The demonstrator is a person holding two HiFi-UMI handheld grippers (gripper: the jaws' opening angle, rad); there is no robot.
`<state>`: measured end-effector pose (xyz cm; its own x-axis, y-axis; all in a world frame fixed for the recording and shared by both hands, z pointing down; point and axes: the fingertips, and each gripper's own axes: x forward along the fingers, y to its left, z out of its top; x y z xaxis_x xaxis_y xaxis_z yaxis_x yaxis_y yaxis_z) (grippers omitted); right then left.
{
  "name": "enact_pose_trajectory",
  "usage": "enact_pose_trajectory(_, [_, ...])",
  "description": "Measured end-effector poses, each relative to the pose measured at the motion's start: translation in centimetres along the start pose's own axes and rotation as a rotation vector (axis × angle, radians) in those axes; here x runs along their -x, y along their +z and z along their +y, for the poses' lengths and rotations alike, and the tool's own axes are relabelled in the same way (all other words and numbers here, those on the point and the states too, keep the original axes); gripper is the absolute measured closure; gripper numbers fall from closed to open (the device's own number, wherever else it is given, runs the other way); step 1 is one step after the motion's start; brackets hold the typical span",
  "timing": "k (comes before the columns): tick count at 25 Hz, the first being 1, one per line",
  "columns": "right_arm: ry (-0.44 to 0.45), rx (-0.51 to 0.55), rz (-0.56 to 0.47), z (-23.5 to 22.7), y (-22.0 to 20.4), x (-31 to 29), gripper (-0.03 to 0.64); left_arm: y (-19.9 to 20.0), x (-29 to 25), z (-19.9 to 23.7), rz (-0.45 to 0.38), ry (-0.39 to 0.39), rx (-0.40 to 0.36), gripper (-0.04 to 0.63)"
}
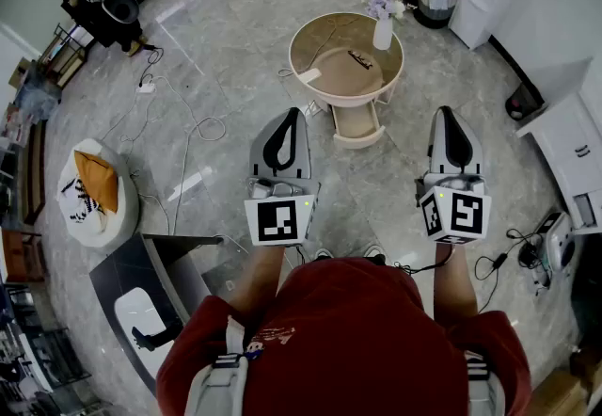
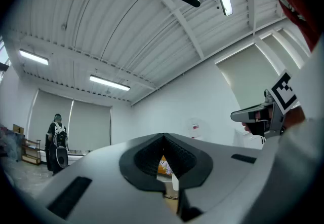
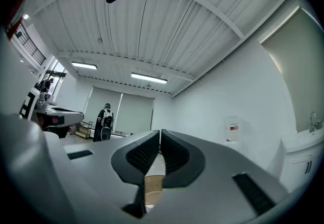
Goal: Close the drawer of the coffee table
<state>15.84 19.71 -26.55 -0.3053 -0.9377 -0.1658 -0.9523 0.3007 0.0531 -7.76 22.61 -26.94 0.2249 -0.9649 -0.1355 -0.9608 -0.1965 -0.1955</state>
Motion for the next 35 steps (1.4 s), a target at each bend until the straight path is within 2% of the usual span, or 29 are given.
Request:
enact_pose_trajectory(9, [-0.022, -0.039, 0.018, -0.1, -1.3, 0.4, 0.594, -0.6, 1.3, 1.2, 0.004, 0.028, -0.017, 0.581])
enact_pose_trajectory(16, [-0.065, -0.07, -0.039, 1.5, -1.1, 1.8, 0.592, -1.8, 2.6, 2.4, 0.007, 0.018, 0.002, 0.581])
enact_pose_trajectory(23, [-0.095, -0.043, 0.007, 4.7, -3.3, 3.4, 0.592, -5.1, 4.7, 3.3, 0.033, -0.028, -0.023, 0.581])
enact_pose_trajectory(27, [-0.118, -0.047, 0.042, 5.8, -5.1, 4.1, 0.591, -7.0, 5.0, 2.8, 0.067, -0.066, 0.002, 0.581])
enact_pose_trajectory(31, [-0.091, -0.039, 0.073, 6.7, -6.6, 3.7, 0.591, -8.5, 4.8, 2.3, 0.096, -0.083, 0.013, 0.581])
enact_pose_trajectory(35, [-0.068, -0.043, 0.092, 5.7, -8.4, 1.7, 0.591, -9.6, 2.6, 1.5, 0.108, -0.087, 0.022, 0.581])
